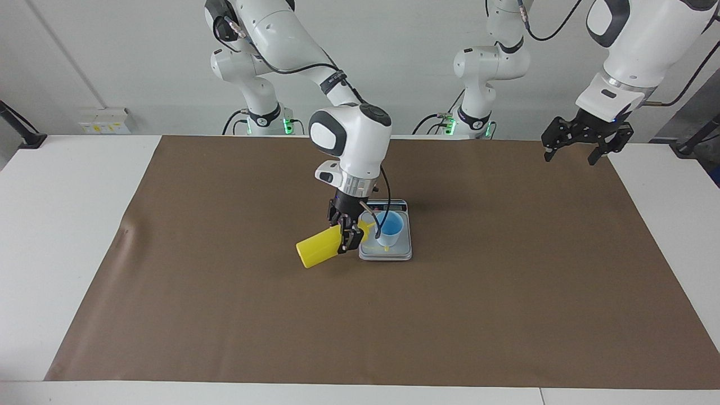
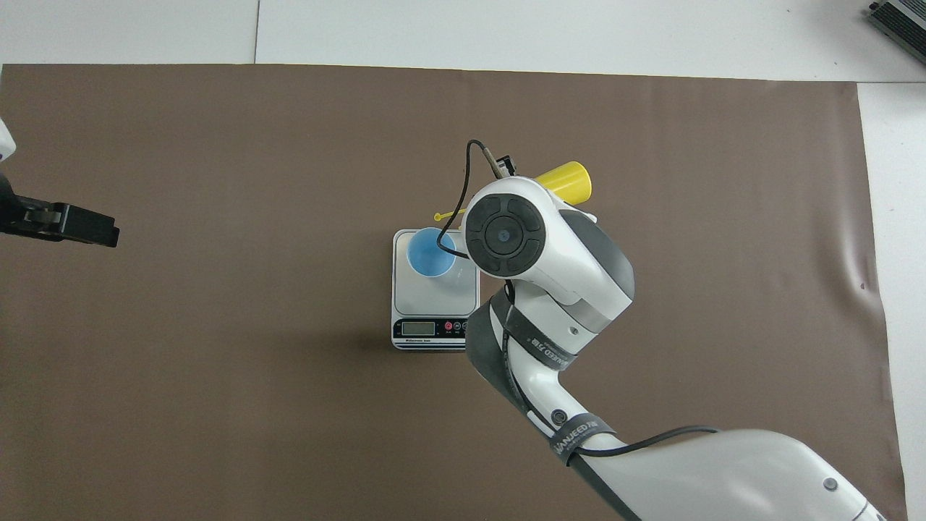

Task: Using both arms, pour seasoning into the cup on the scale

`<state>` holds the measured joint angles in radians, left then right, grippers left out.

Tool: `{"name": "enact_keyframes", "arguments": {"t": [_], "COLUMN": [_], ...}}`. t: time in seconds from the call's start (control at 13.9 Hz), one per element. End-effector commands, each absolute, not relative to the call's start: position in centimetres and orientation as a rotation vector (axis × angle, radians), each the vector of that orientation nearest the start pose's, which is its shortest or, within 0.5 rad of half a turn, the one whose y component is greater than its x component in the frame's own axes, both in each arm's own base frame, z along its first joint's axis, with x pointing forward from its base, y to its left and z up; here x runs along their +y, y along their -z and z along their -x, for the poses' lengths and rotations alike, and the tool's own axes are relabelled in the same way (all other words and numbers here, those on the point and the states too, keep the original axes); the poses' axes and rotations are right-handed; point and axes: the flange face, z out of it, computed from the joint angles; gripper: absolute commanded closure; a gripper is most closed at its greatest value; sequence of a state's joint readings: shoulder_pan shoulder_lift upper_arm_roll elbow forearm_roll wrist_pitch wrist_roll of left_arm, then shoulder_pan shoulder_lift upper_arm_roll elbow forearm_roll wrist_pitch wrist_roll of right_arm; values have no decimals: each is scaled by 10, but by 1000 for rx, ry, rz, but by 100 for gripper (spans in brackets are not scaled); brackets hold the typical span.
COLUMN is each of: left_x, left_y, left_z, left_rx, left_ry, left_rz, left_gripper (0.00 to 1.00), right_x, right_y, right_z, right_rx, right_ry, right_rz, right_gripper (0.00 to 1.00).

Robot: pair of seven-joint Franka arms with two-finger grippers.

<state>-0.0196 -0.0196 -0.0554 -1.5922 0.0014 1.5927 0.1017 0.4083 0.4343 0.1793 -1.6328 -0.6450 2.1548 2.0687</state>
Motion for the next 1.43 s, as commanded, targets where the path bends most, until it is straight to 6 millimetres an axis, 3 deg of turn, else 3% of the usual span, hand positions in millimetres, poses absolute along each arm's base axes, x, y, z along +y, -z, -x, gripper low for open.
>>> {"name": "enact_keyframes", "arguments": {"t": [0.0,0.5,1.36], "left_x": [-38,-38,-38], "left_y": [-629,-628,-628], "left_z": [-541,-541,-541], "left_rx": [294,294,294], "left_ry": [25,23,23], "left_rz": [3104,3105,3105], "left_gripper": [0,0,0], "right_x": [352,369,371], "right_y": [-392,-391,-388], "right_z": [-595,-582,-583], "right_rx": [1690,1635,1685], "right_ry": [844,979,1045], "right_rz": [2554,2572,2489], "right_gripper": [100,100,100]}}
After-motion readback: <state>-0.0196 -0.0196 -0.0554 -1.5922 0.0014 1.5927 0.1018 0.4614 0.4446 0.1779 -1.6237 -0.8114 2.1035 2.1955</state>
